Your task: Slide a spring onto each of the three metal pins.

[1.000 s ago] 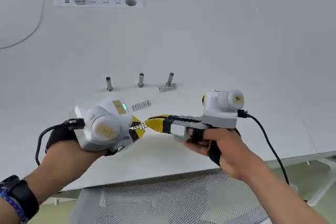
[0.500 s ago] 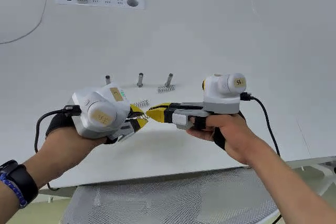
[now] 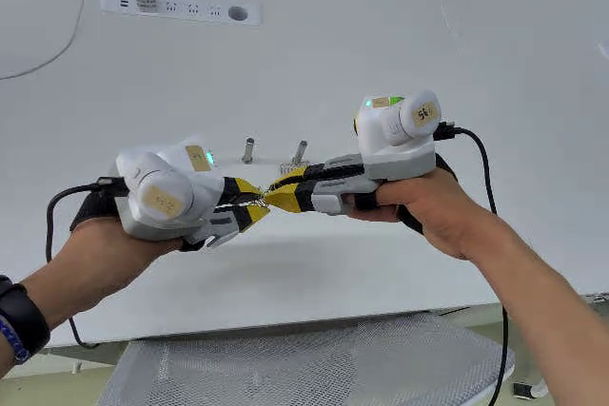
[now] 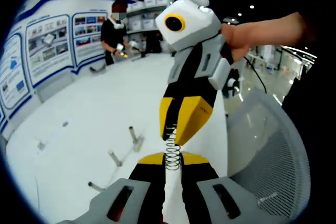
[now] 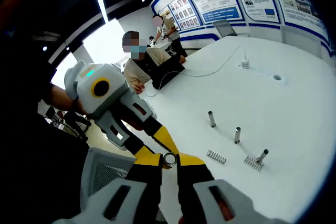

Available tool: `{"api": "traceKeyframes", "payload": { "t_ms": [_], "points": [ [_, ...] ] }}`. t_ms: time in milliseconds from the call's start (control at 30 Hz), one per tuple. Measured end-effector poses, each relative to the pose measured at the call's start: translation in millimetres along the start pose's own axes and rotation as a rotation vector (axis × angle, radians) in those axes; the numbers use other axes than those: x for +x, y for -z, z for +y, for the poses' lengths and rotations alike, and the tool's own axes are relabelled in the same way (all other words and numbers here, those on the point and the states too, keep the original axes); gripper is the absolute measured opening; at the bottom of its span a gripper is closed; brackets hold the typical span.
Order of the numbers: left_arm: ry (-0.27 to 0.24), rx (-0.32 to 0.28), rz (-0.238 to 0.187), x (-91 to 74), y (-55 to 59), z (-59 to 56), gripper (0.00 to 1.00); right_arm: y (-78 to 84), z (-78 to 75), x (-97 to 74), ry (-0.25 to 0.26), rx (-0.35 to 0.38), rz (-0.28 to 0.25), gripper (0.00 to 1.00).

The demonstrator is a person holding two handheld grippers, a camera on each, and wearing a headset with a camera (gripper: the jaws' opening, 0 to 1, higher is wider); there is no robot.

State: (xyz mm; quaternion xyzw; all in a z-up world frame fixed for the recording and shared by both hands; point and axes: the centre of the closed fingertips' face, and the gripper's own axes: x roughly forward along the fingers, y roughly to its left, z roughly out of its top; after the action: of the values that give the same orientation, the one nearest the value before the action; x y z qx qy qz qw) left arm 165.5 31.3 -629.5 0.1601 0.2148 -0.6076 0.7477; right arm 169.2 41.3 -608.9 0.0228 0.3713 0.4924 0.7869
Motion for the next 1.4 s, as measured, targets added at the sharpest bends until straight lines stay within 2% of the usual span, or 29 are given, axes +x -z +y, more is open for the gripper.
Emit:
{"api": "traceKeyframes", "payload": {
  "t_ms": [200,300,600,800,900,1233,1400],
  "points": [
    [0.009,0.011,-0.032,-2.9,-10.3,-0.7,0.09,-6.5,10.9,-6.3,-0.024,-0.104,0.071,0.12],
    [0.015,0.022,-0.046,-4.7,-15.4,-1.7,0.09,-7.7,13.4,-9.7,-0.031,-0.167,0.123,0.12],
    [0.032,0.019,-0.088,-8.4,-23.5,-3.6,0.09,-14.0,22.6,-13.9,-0.060,-0.290,0.196,0.12],
    [0.038,0.031,-0.094,-11.3,-28.5,-6.0,0.09,-14.8,22.9,-15.1,-0.082,-0.332,0.227,0.13],
    [0.040,0.037,-0.096,-11.6,-29.9,-6.5,0.09,-14.4,17.9,-15.8,-0.089,-0.353,0.240,0.15],
    [0.054,0.050,-0.096,-11.1,-30.7,-8.1,0.09,-12.6,17.8,-16.3,-0.122,-0.371,0.257,0.15],
    [0.064,0.051,-0.099,-10.9,-32.4,-9.9,0.09,-5.7,18.7,-13.6,-0.141,-0.383,0.291,0.13]
  ]
}}
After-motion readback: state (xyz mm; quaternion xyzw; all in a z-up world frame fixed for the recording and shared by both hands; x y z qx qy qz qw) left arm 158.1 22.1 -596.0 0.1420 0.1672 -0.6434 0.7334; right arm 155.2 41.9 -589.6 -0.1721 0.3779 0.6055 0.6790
